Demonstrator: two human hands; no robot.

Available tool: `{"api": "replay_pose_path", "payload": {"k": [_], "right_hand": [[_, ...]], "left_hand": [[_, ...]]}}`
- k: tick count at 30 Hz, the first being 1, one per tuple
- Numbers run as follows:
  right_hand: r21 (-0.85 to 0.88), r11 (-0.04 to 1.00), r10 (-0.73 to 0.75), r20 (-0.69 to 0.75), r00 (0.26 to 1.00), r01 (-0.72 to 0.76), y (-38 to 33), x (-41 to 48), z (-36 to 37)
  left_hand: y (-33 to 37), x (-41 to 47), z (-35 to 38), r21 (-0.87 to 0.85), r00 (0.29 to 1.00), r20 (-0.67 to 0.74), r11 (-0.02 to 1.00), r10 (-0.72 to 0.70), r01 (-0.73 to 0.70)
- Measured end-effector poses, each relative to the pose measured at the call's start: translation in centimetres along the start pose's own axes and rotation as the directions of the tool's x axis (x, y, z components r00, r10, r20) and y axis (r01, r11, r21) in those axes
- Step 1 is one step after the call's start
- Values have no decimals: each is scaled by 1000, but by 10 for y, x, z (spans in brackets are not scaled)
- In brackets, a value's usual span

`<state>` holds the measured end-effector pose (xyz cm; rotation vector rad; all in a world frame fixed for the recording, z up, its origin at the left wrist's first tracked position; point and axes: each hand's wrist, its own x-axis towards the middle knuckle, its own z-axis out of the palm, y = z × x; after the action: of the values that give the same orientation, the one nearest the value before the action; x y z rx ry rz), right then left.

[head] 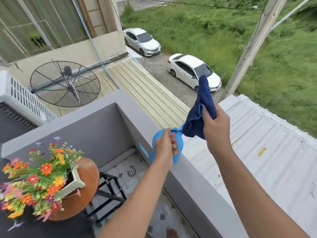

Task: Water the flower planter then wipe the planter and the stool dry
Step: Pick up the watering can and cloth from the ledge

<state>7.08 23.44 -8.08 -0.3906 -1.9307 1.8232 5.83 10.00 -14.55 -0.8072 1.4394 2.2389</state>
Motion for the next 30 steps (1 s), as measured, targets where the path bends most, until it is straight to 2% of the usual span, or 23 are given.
{"api": "replay_pose_path", "payload": {"k": [1, 3, 7, 10, 16, 21, 25, 30], "right_hand": [[-1, 1000, 14, -19, 1000, -14, 3, 2, -9], [0, 999, 42, -40, 998, -42, 11, 4, -24], [40, 993, 109, -44, 993, -107, 22, 2, -39], [53, 989, 141, -32, 990, -139, 27, 1, -37], [49, 985, 163, 92, 982, -168, 28, -2, -10], [40, 969, 224, 263, 938, -243, 35, -21, 36], [0, 946, 297, 391, 871, -323, 56, -40, 88], [-191, 941, 336, 445, 830, -278, 121, -74, 155]], "left_hand": [[-7, 4, 7, -94, 995, 18, 991, -97, 98], [-19, 14, 16, -252, 981, 41, 948, -188, 192], [-25, 28, 28, -457, 988, 27, 877, -152, 148], [-22, 31, 27, -465, 993, -3, 879, -117, 102], [-3, 39, -21, -287, 984, -178, 957, -20, -33], [12, 46, -91, 4, 969, -239, 998, 57, -57], [15, 63, -146, 265, 965, -243, 964, 95, -28], [-6, 116, -223, 509, 966, -257, 854, 35, 105]]}}
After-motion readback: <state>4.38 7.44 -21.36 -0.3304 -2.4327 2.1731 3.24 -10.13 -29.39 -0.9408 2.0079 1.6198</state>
